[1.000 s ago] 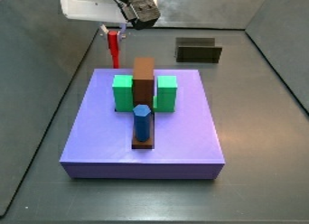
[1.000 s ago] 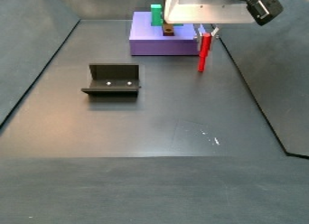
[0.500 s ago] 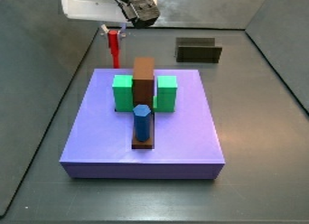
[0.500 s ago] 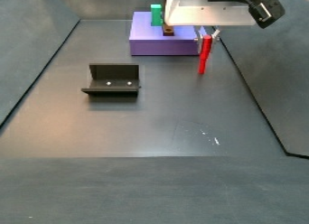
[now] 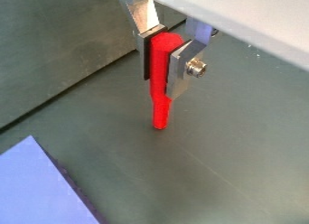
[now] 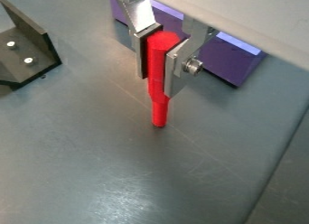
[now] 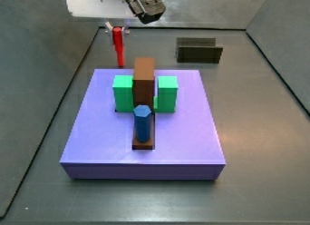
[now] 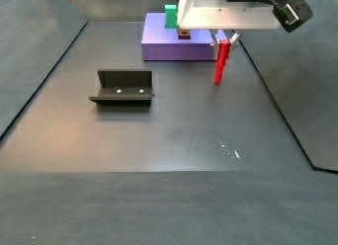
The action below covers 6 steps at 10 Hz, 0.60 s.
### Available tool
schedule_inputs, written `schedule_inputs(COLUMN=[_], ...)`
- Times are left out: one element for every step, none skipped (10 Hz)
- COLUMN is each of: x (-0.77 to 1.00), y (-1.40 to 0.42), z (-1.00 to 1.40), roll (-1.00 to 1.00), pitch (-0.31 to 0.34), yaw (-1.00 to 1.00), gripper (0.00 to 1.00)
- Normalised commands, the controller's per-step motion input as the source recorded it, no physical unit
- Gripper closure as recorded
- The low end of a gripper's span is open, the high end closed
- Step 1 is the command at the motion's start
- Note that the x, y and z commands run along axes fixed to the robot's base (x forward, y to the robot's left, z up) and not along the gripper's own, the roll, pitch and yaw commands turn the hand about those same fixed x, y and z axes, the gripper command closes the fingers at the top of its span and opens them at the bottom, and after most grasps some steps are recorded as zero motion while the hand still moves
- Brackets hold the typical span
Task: Pick up the red object. Move up. Move to above the board. Insert the red object.
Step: Move up, then move to above the board.
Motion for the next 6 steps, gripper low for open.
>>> schedule_inputs(x=[0.00, -0.07, -0.10, -0.04, 0.00, 0.00], y=[0.00, -0.06, -0.05, -0.03, 0.00, 0.00], z=[0.83, 0.80, 0.68, 0.31, 1.40, 1.40], roll=[0.00, 0.00, 0.00, 0.00, 0.00, 0.00], pitch=[0.000, 0.070, 0.093, 0.044, 0.000, 0.016], yaw=[0.00, 0.01, 0.01, 0.01, 0.00, 0.00], gripper=[1.00, 1.00, 1.00, 1.00, 1.00, 1.00])
